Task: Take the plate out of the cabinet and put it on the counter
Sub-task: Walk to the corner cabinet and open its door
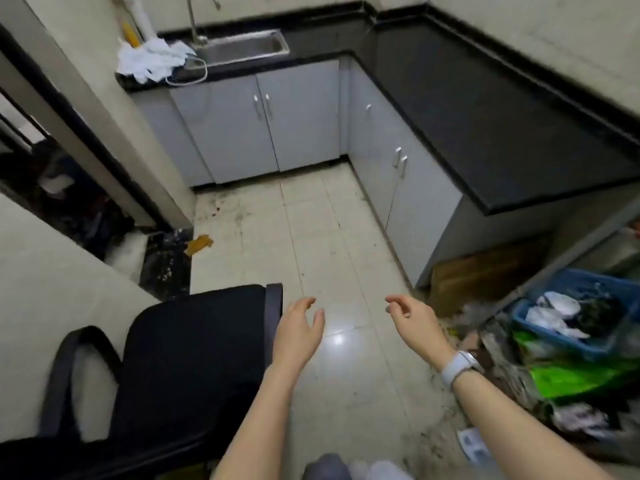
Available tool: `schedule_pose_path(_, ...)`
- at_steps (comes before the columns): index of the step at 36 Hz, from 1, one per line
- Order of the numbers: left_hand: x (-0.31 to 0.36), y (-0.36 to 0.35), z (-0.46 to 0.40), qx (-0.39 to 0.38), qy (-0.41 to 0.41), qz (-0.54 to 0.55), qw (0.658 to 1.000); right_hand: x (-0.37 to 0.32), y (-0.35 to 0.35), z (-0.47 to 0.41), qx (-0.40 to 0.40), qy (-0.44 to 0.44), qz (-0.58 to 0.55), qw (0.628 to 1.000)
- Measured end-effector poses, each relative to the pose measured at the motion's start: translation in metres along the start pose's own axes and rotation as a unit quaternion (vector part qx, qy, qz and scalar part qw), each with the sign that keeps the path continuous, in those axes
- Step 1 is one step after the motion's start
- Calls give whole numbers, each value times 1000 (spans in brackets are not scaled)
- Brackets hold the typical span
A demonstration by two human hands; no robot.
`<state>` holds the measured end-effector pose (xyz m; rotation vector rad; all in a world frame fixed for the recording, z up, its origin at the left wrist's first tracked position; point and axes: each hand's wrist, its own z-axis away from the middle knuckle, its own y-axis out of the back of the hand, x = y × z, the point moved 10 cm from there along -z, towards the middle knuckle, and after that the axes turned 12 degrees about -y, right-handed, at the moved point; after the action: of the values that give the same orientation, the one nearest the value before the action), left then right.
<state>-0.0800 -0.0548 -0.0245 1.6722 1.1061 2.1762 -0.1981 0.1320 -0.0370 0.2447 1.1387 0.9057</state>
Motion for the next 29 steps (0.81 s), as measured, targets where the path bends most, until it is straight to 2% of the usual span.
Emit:
schedule_pose_path(6, -41, -26, 1, -19, 91, 35, 995, 44, -22, -27, -54, -60, 11, 997)
schedule_pose_path(12, -60, -28, -48, -14, 115, 29, 993, 28, -35, -77, -86, -72, 55, 992)
schedule_pose_path(25, -82, 8, -305, -63, 83, -18, 994, -110, -42, -291, -139, -62, 134, 979)
schedule_pose_path(29, -79, 22, -378, -73, 80, -21, 994, -156, -28, -348, -123, -56, 122, 983)
